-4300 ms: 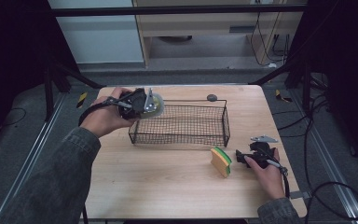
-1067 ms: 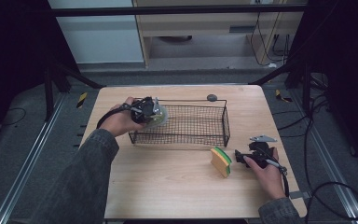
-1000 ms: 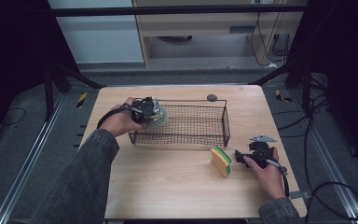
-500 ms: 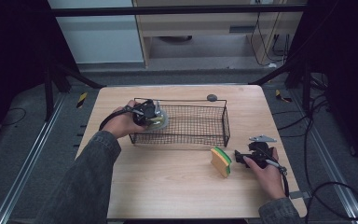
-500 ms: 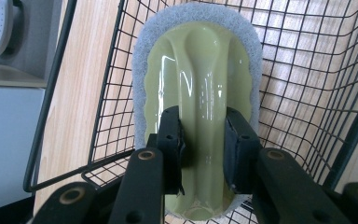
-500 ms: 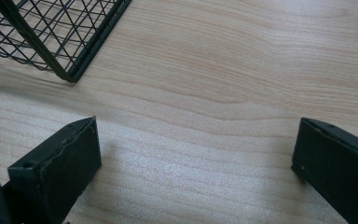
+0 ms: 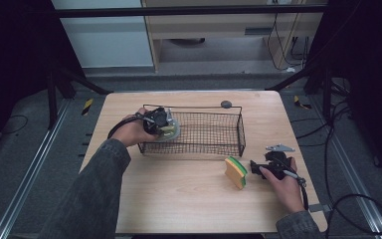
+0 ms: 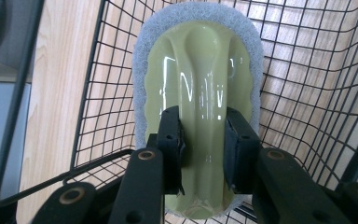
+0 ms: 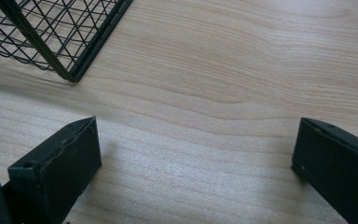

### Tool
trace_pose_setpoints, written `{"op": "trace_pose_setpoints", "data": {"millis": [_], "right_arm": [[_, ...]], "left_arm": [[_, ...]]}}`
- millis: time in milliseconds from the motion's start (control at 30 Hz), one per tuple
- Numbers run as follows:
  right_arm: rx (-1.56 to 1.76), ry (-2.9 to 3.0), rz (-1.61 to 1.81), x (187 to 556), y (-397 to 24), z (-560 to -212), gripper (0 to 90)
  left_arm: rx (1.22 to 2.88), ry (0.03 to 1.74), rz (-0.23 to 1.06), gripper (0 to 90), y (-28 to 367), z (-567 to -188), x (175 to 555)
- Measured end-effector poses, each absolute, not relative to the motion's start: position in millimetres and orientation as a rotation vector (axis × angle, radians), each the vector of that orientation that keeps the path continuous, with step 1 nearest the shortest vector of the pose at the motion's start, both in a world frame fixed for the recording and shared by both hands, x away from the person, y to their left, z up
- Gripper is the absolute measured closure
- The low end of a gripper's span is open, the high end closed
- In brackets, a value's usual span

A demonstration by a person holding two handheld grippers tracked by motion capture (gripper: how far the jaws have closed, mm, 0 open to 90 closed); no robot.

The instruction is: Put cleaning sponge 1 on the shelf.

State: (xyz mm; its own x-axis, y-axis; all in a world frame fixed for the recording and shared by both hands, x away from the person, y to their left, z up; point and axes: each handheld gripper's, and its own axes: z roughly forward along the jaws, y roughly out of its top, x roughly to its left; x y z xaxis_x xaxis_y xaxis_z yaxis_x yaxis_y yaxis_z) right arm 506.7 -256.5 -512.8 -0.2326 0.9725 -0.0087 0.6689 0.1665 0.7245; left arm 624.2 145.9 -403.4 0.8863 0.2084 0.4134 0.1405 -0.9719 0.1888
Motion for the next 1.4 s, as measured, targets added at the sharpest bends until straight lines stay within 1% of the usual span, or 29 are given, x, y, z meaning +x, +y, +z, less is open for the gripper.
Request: {"op": "trace_pose_setpoints", "data": {"millis": [500,800,967,1400], "right_arm": [[1.551,1.969,0.839,506.7,-256.4,-512.7,1.3],[1.550,1.969,0.839,506.7,-256.4,-512.7,1.3],[1.549,1.970,0.837,506.7,-256.4,-512.7,1.3],[1.551,1.968,0.839,506.7,-256.3,-512.7,1.3]], "left_arm": [[2.930,0.297,0.609,70.7,141.5,-414.7,631.7],[2.942,0.344,0.613,70.4,143.2,-416.1,635.9],[2.945,0.344,0.603,71.4,143.6,-417.4,636.8],[2.925,0.344,0.596,69.8,145.5,-414.6,631.3]]}}
